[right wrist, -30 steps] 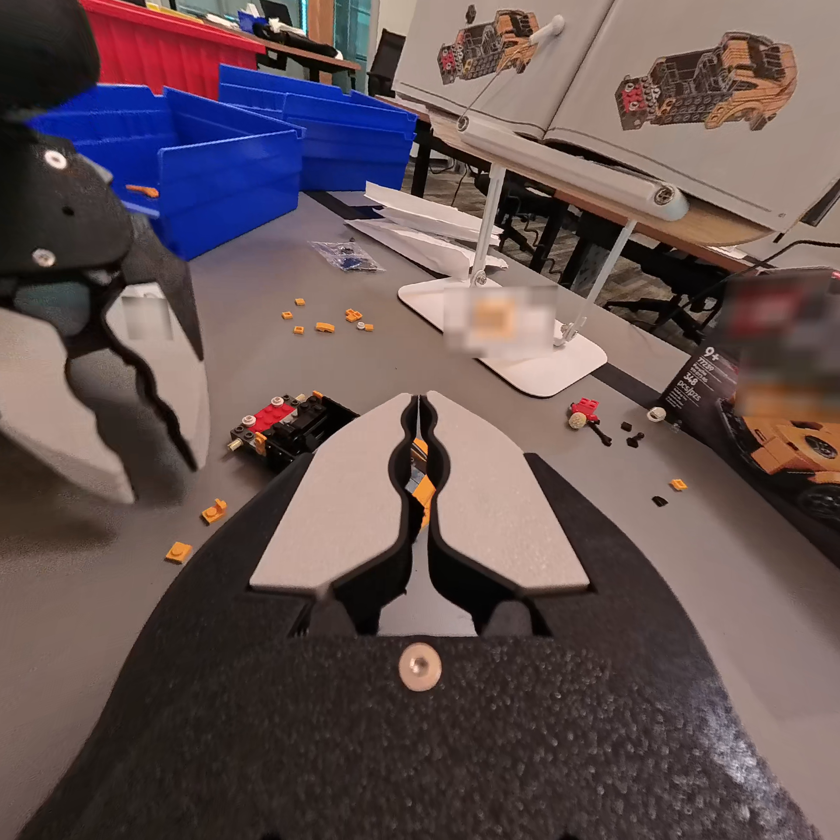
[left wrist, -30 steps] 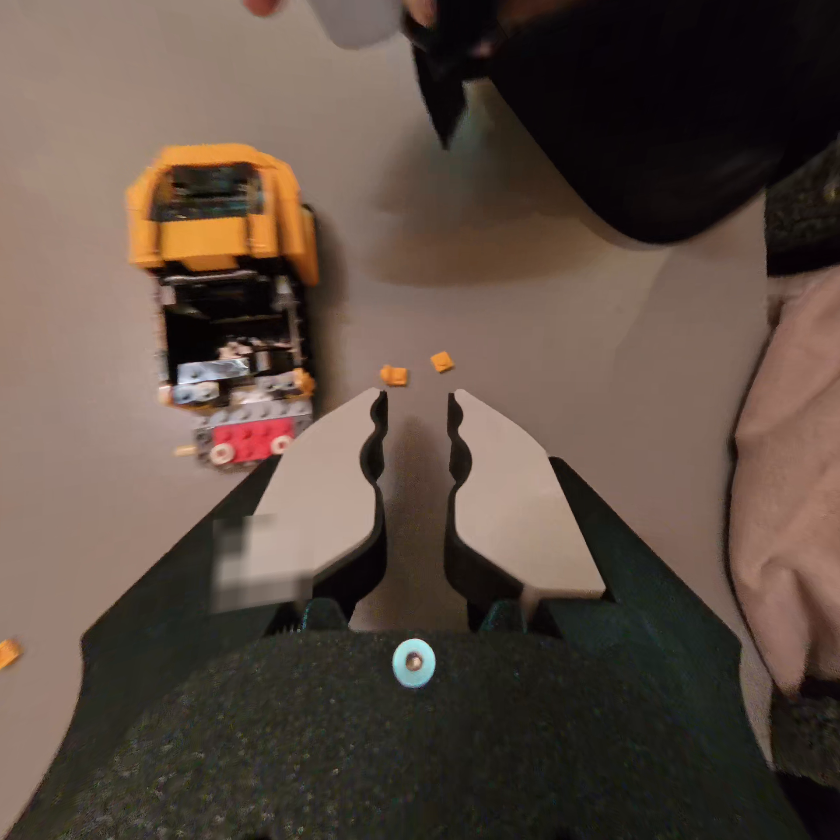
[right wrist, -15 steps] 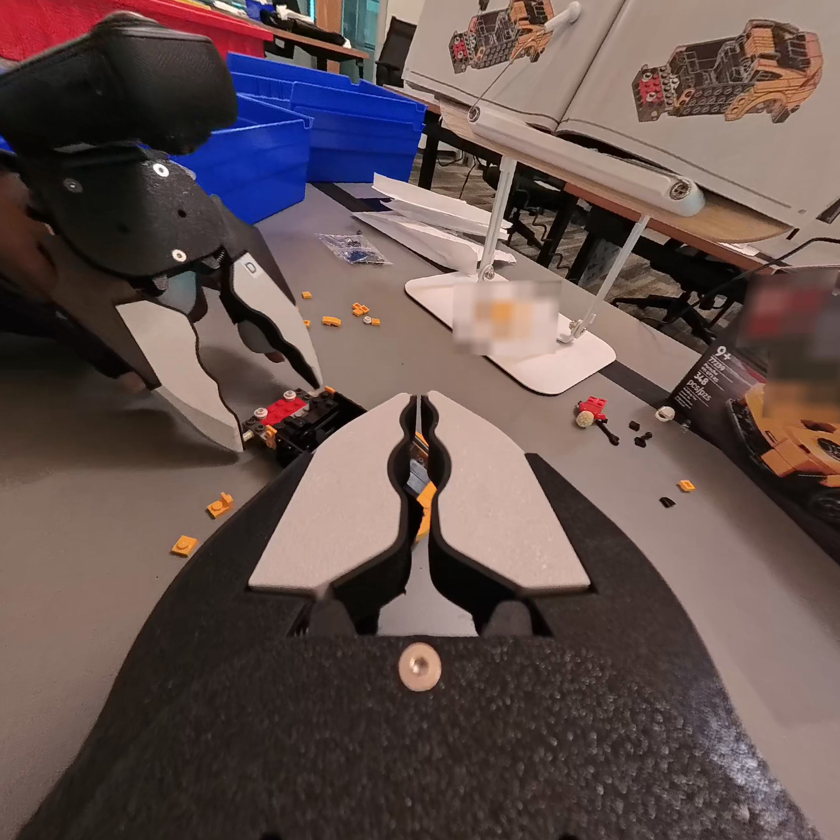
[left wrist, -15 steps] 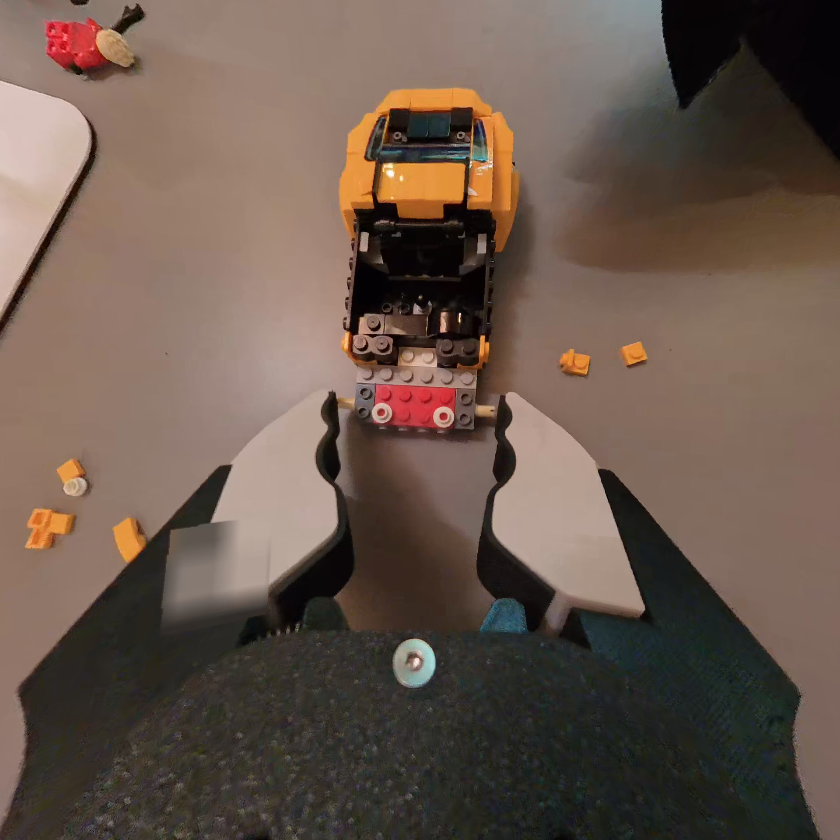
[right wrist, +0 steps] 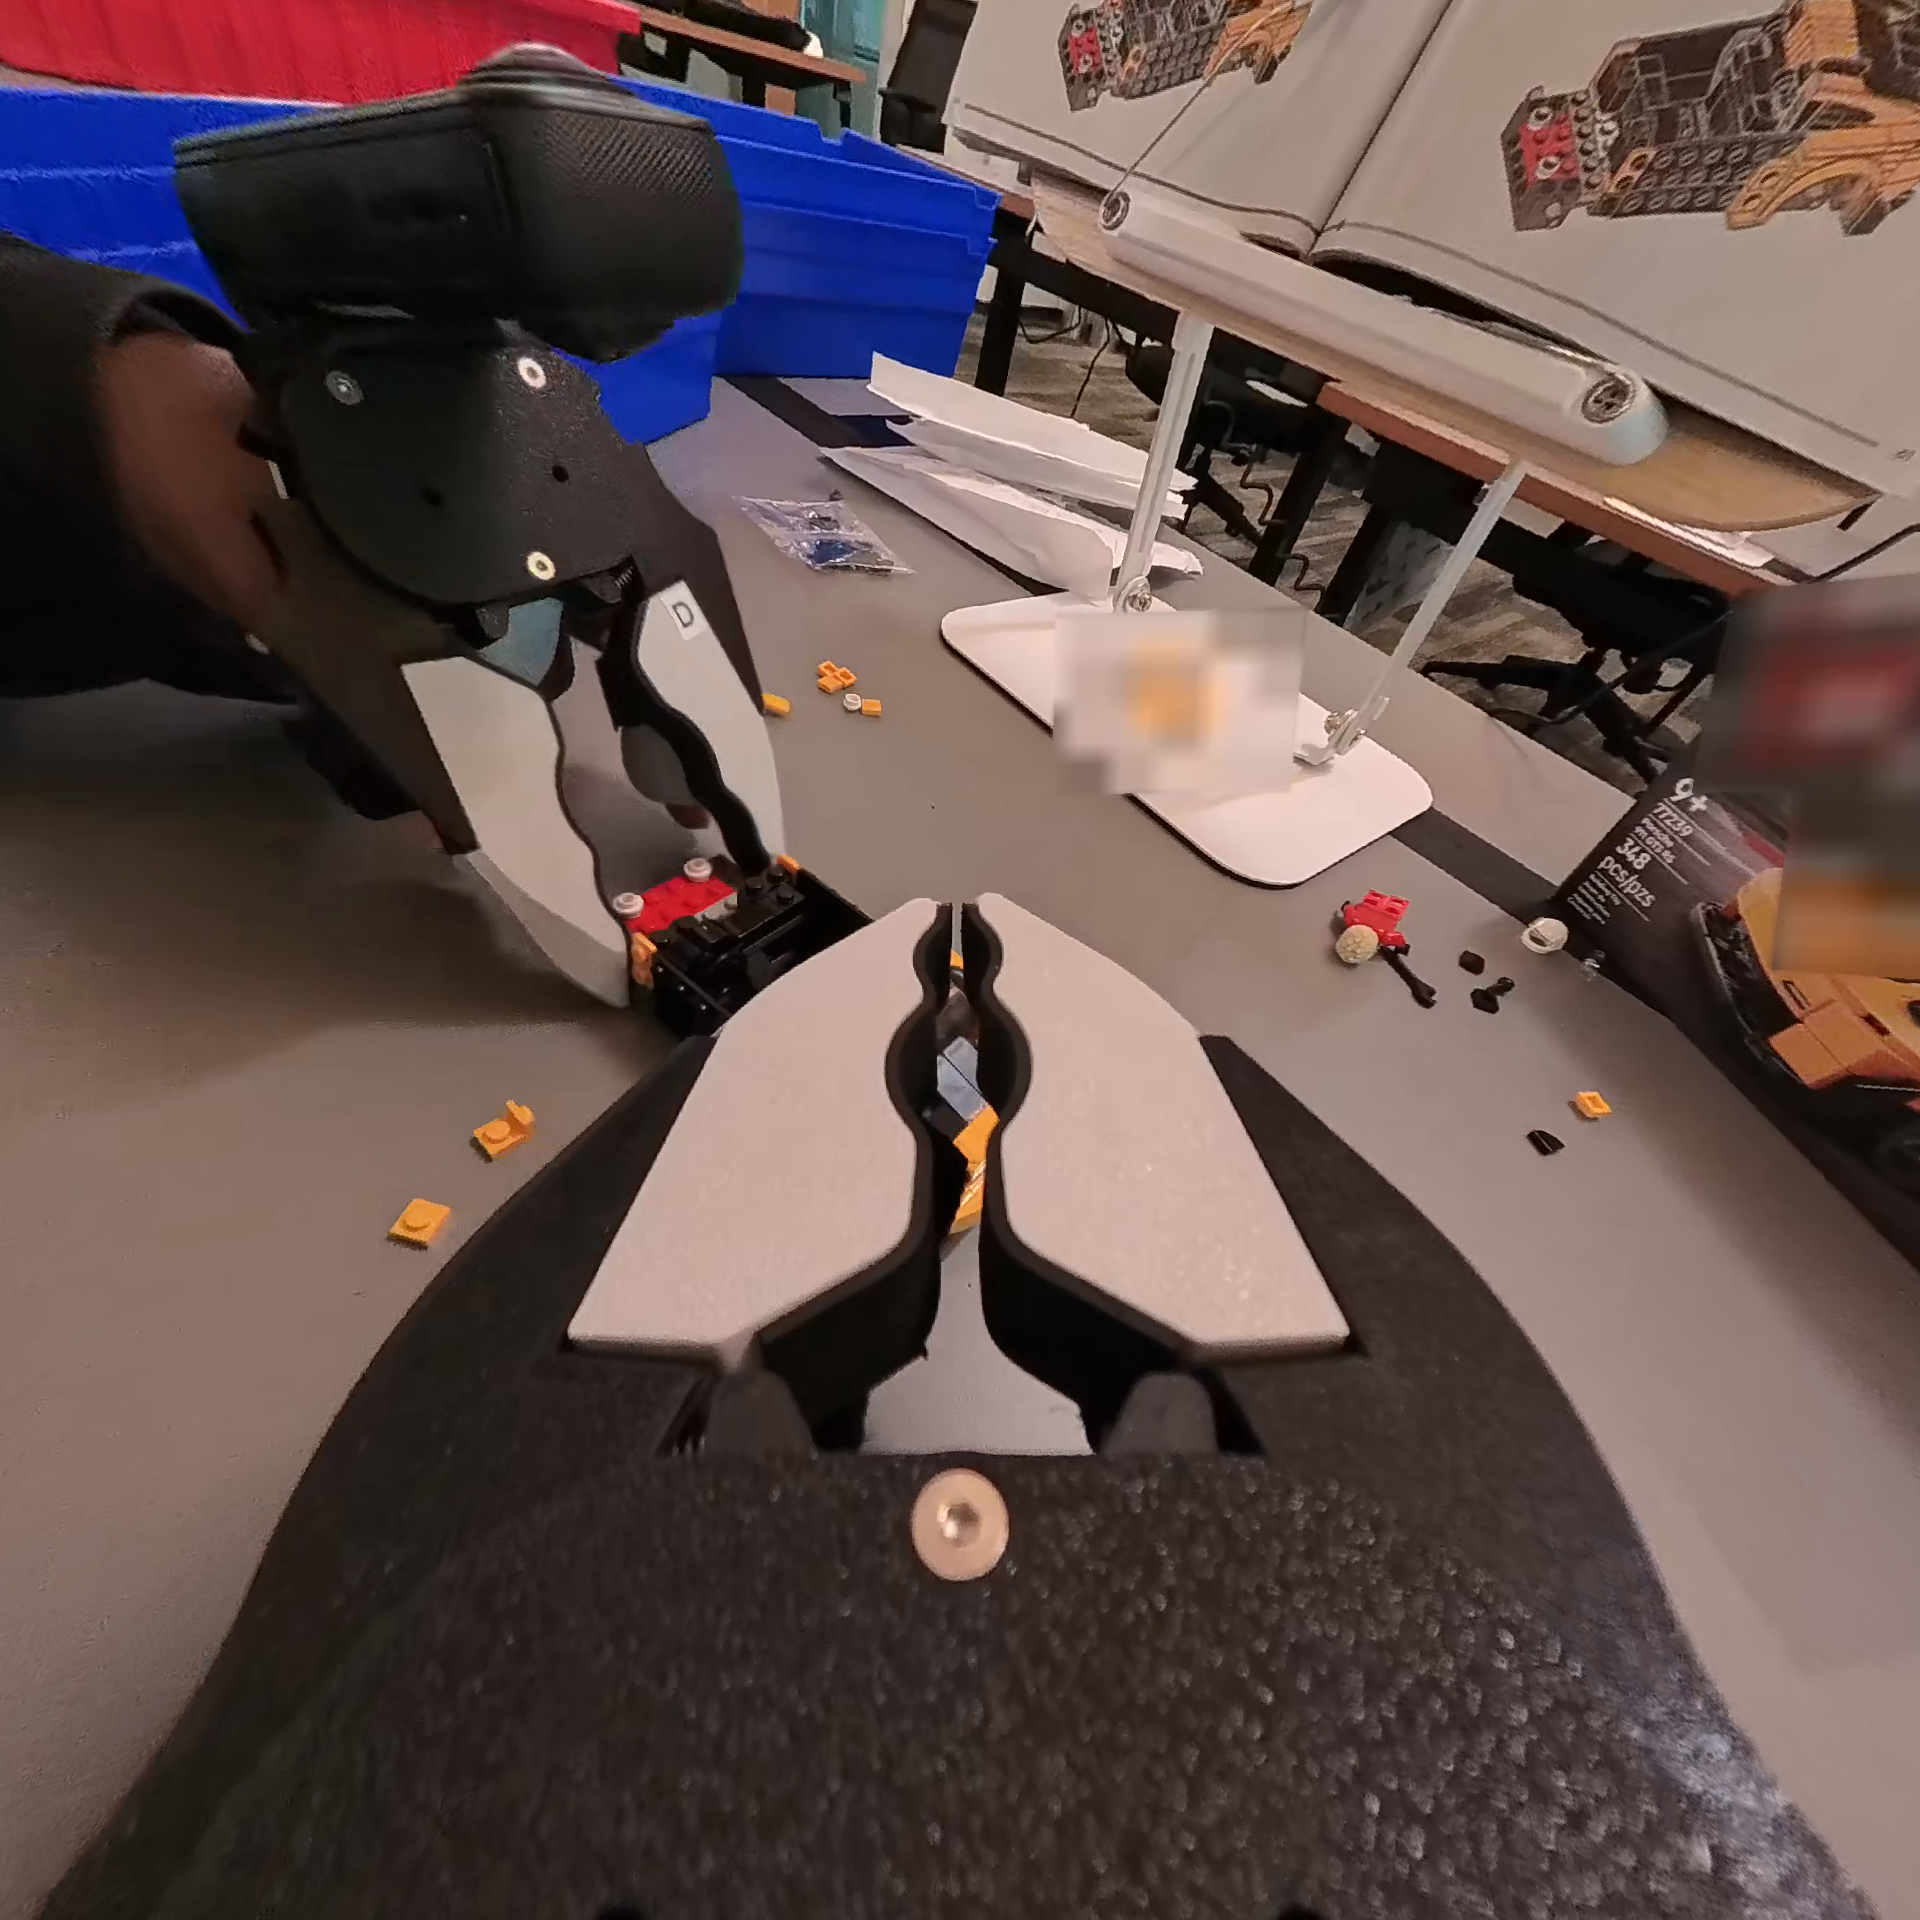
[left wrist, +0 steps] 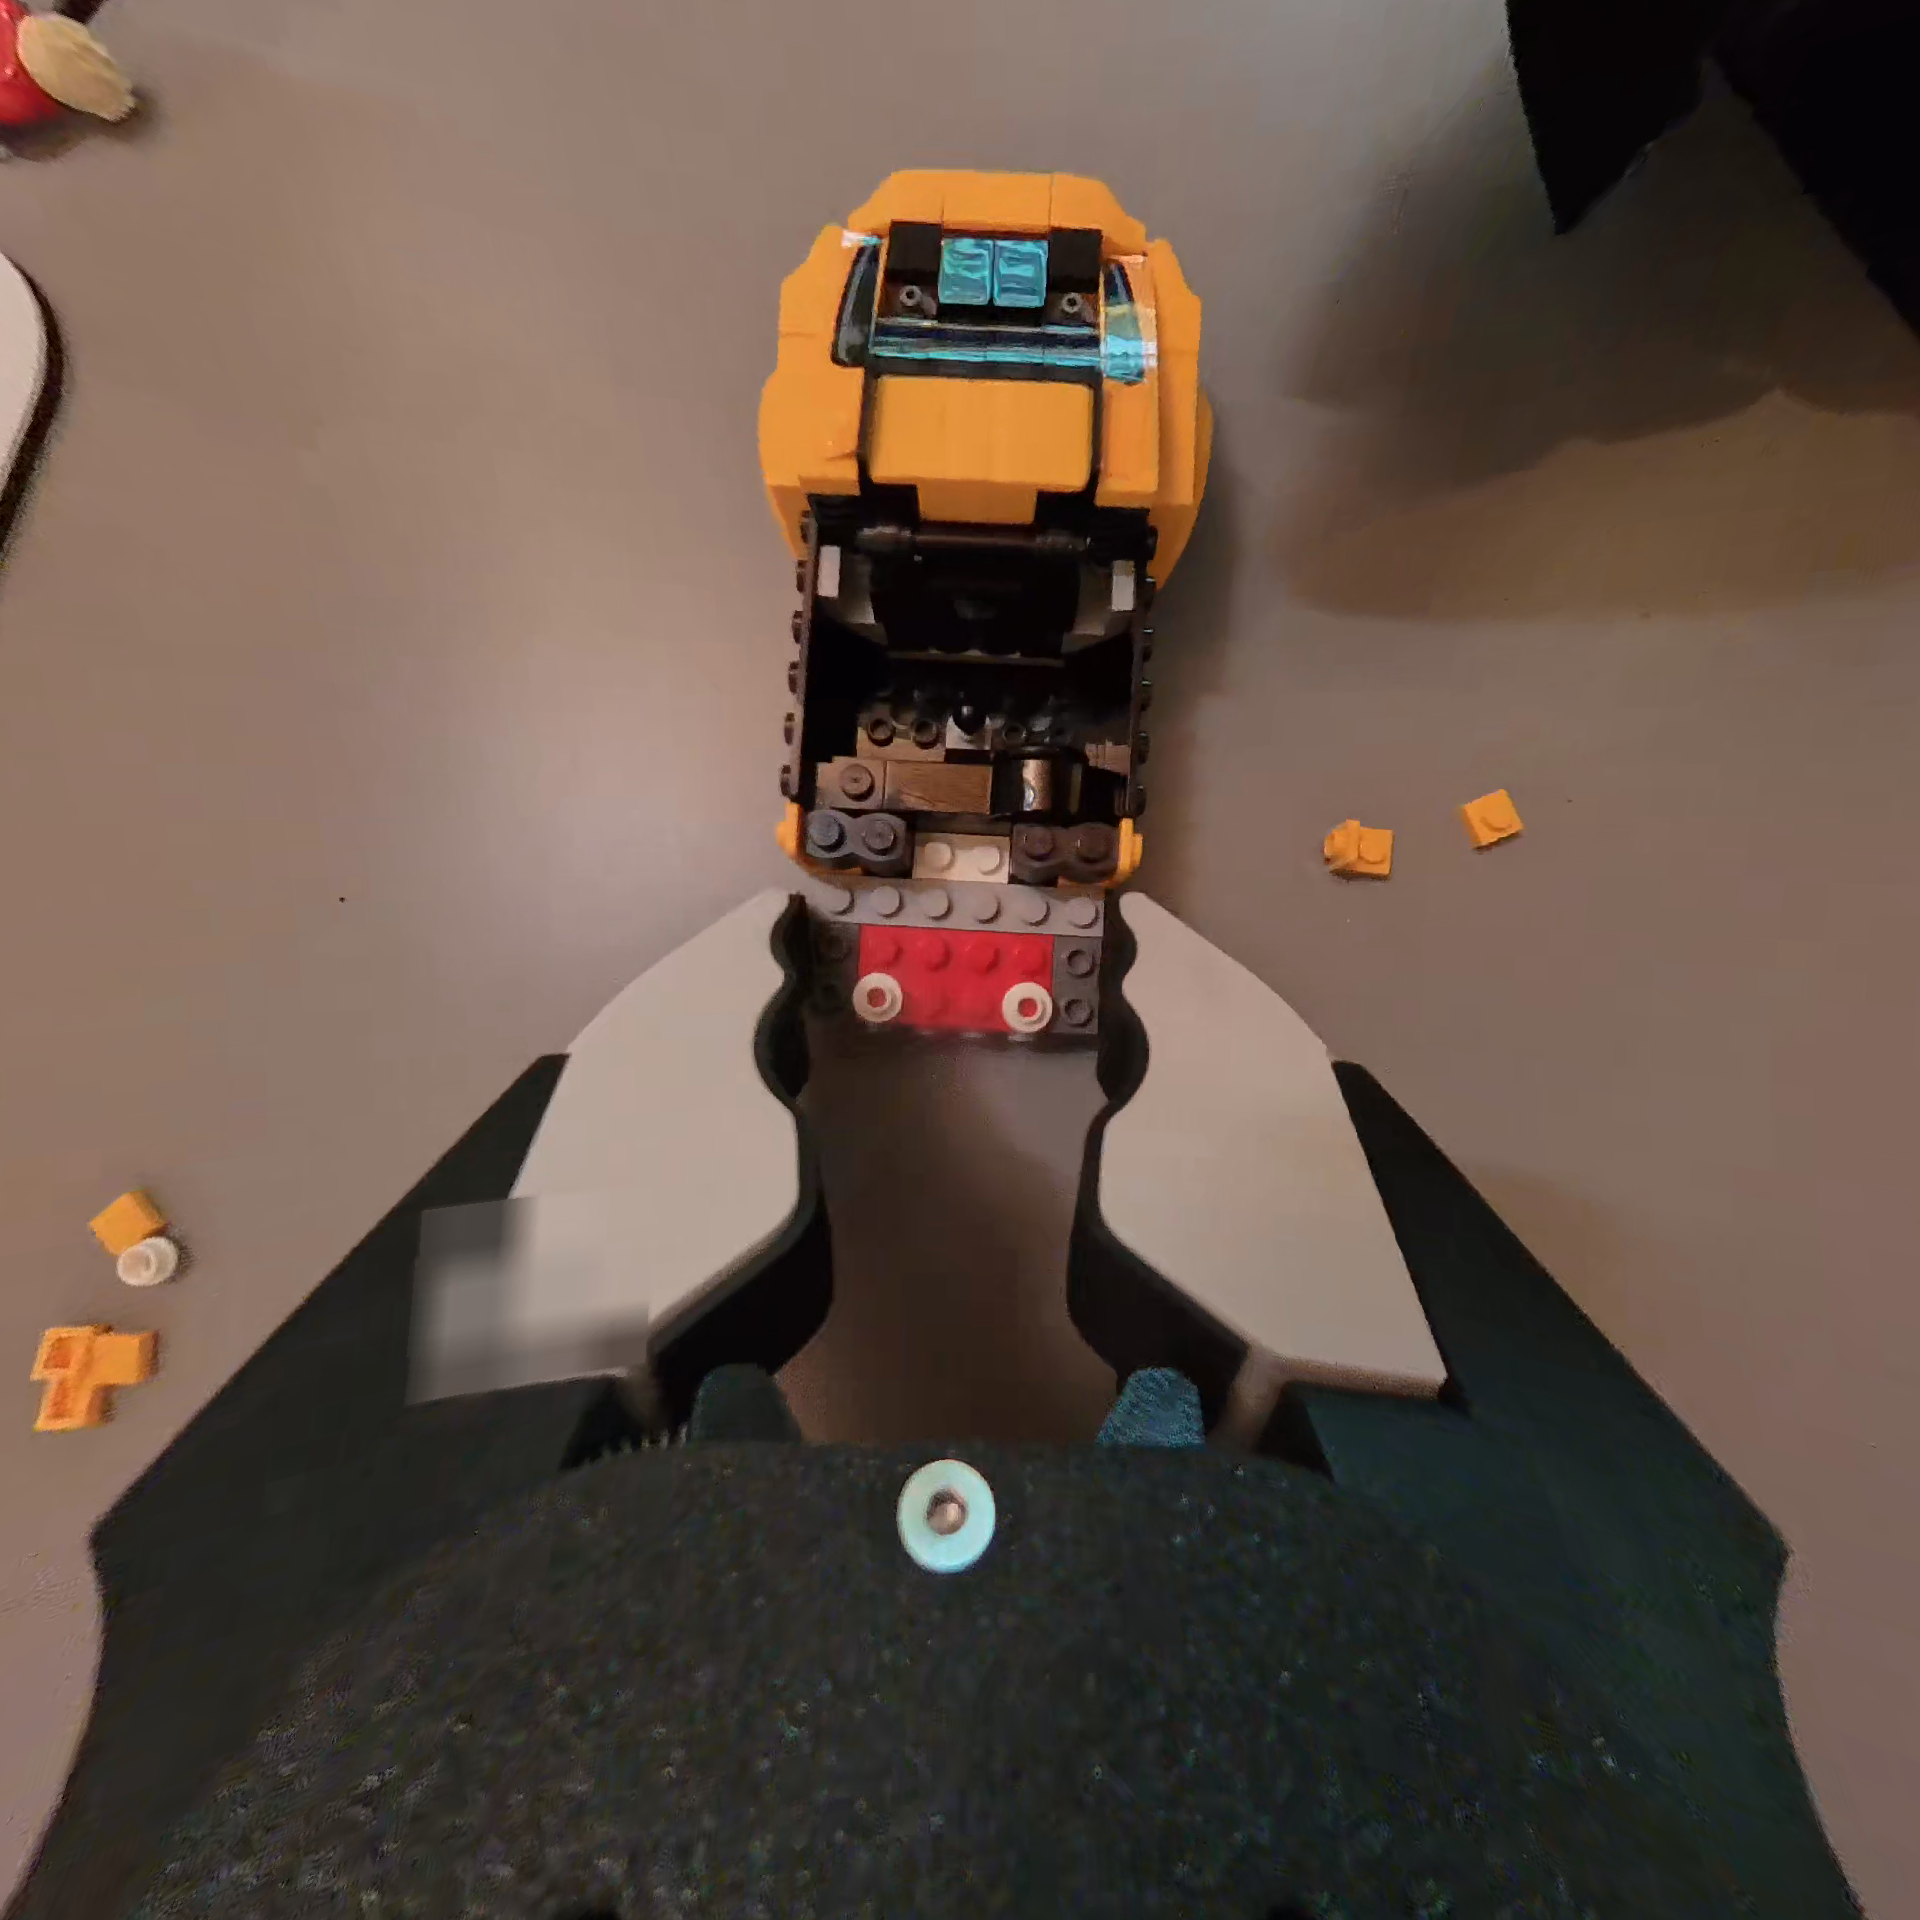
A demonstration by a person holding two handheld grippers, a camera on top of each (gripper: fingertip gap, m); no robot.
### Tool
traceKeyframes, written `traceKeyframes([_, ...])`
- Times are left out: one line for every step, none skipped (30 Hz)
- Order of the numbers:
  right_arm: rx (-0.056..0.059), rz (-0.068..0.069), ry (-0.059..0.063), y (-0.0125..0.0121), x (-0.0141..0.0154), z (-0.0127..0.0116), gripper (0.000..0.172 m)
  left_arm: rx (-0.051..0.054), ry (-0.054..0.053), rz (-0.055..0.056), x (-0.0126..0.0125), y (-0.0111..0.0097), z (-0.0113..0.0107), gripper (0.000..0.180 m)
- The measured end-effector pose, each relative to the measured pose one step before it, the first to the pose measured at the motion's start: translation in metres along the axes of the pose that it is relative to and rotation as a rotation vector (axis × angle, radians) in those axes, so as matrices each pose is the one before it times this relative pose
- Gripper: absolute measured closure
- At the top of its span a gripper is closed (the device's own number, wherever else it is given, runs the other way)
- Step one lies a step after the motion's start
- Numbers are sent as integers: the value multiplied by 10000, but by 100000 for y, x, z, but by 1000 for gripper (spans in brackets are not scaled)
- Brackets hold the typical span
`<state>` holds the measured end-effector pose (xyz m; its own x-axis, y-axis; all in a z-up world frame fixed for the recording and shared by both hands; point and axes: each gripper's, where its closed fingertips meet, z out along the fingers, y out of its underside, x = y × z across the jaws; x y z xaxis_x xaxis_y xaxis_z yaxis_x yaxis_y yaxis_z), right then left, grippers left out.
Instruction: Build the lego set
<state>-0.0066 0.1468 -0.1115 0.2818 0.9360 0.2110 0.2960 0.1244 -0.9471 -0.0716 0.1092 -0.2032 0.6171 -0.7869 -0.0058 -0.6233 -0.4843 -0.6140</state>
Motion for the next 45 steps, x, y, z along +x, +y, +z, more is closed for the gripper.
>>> traceKeyframes([-18, 21, -2, 48, 26, 9, 170, 63, -35, -105, -11, -16, -6, 127])
traceKeyframes([-10, 28, -17, 38, 0, 14, 170, 15, -71, -141, -12, 38, -35, 127])
traceKeyframes([-9, 8, -25, 16, -37, 18, 170, -21, -175, -245, -106, 49, -44, 127])
traceKeyframes([-17, -22, -17, 13, -50, 26, 170, -27, -281, -303, -239, 58, -38, 128])
traceKeyframes([-16, -39, -10, 22, -47, 14, 170, -22, -296, -303, -266, 61, -29, 128])
traceKeyframes([-18, -28, -10, 19, -41, 4, 170, -10, -215, -306, -189, 40, -40, 128])
traceKeyframes([-8, -17, -10, 0, -35, 3, 170, 17, -143, -315, -99, 16, -30, 128])
traceKeyframes([-1, -11, -11, -1, -25, -7, 170, 17, -96, -257, -37, -15, -20, 128])
traceKeyframes([-5, -8, -16, 1, -37, -1, 170, 4, -68, -99, -6, 7, -7, 128])
traceKeyframes([-7, -13, -20, 4, -38, -2, 170, -9, -57, -1, 13, 16, 4, 128])
traceKeyframes([-10, -16, -26, 14, -49, 7, 170, 3, -53, 44, 6, 15, 14, 128])
traceKeyframes([-10, -22, -26, 7, -75, 7, 170, 34, -33, 23, 7, -8, 9, 128])
traceKeyframes([-20, -29, -28, 24, -71, 24, 170, 58, -5, -11, 0, -25, 1, 128])
traceKeyframes([-33, -27, -24, 51, -59, 21, 170, 78, 2, 7, 13, -15, -1, 128])
traceKeyframes([-33, -25, -18, 71, -47, 29, 170, 68, 17, 2, 28, -4, -20, 128])
traceKeyframes([-30, -14, -19, 50, -43, 29, 170, 52, 66, 14, 89, 16, -45, 127])
traceKeyframes([-24, -5, -20, 57, -32, 33, 170, 48, 130, 13, 180, 20, -61, 127])
traceKeyframes([-22, -1, -19, 49, -28, 23, 170, 63, 148, -14, 207, 0, -91, 127])
traceKeyframes([-29, 3, -21, 56, -28, 30, 170, 89, 128, 0, 173, -56, -120, 124])
traceKeyframes([-28, -1, -27, 68, -48, 43, 170, 80, 60, 22, 99, -58, -167, 122])
traceKeyframes([-33, -10, -34, 64, -57, 33, 170, 90, 29, 49, 48, -90, -211, 122])
traceKeyframes([-33, -15, -33, 70, -58, 45, 170, 113, 9, 47, 17, -130, -256, 121])
traceKeyframes([-38, -17, -40, 71, -77, 48, 170, 108, -19, 14, -55, -123, -267, 121])
traceKeyframes([-47, -15, -51, 90, -88, 56, 170, 113, -19, 12, -63, -115, -295, 121])
traceKeyframes([-47, -22, -66, 97, -113, 57, 170, 164, -18, 39, -57, -166, -305, 122])
traceKeyframes([-52, -26, -95, 97, -169, 57, 170, 217, -9, 83, -10, -218, -333, 125])
traceKeyframes([-59, -22, -125, 108, -216, 73, 170, 220, 40, 125, 96, -239, -325, 129])
traceKeyframes([-76, -10, -183, 119, -311, 77, 171, 206, 78, 148, 191, -221, -273, 134])
traceKeyframes([-106, 14, -260, 141, -433, 91, 171, 183, 82, 146, 219, -202, -213, 138])
traceKeyframes([-128, 21, -356, 158, -580, 87, 171, 102, 87, 124, 204, -119, -129, 141])
traceKeyframes([-153, 15, -486, 188, -751, 85, 171, 35, 76, 95, 163, -24, -63, 142])
traceKeyframes([-200, 2, -601, 237, -922, 73, 170, 23, 60, 66, 123, -16, -1, 144])
traceKeyframes([-304, -75, -689, 330, -1072, 43, 170, -2, 84, 32, 164, 11, 34, 145])
traceKeyframes([-319, -152, -587, 314, -1000, 2, 170, -15, 139, 53, 270, 30, 54, 147])
traceKeyframes([-296, -187, -524, 258, -1007, 15, 170, 1, 127, 115, 294, 17, 58, 150])
traceKeyframes([-365, -149, -572, 328, -1132, 69, 170, -15, 90, 158, 264, 45, 52, 151])
traceKeyframes([-393, -121, -477, 386, -1032, 184, 170, -56, 71, 163, 219, 83, 70, 152])
traceKeyframes([-395, -142, -265, 416, -734, 304, 170, -54, 31, 131, 120, 89, 59, 152])
traceKeyframes([-440, -121, -142, 501, -516, 372, 170, -47, 25, 75, 76, 95, 62, 153])
traceKeyframes([-417, -93, -133, 446, -416, 374, 168, -60, 48, 22, 104, 133, 29, 153])
traceKeyframes([-295, -58, -65, 316, -263, 326, 167, -55, 35, 15, 22, 140, 19, 153])
traceKeyframes([-172, -16, -43, 179, -144, 263, 167, -54, 18, 23, -10, 138, -10, 154])
traceKeyframes([-109, 43, 11, 108, 33, 179, 166, -57, 34, 19, 7, 140, -24, 154])
traceKeyframes([-48, 89, 231, 25, 447, 124, 165, -49, 57, 10, 56, 111, -13, 155])
traceKeyframes([-8, 151, 306, -51, 663, 40, 166, -38, 59, 19, 91, 76, 2, 156])
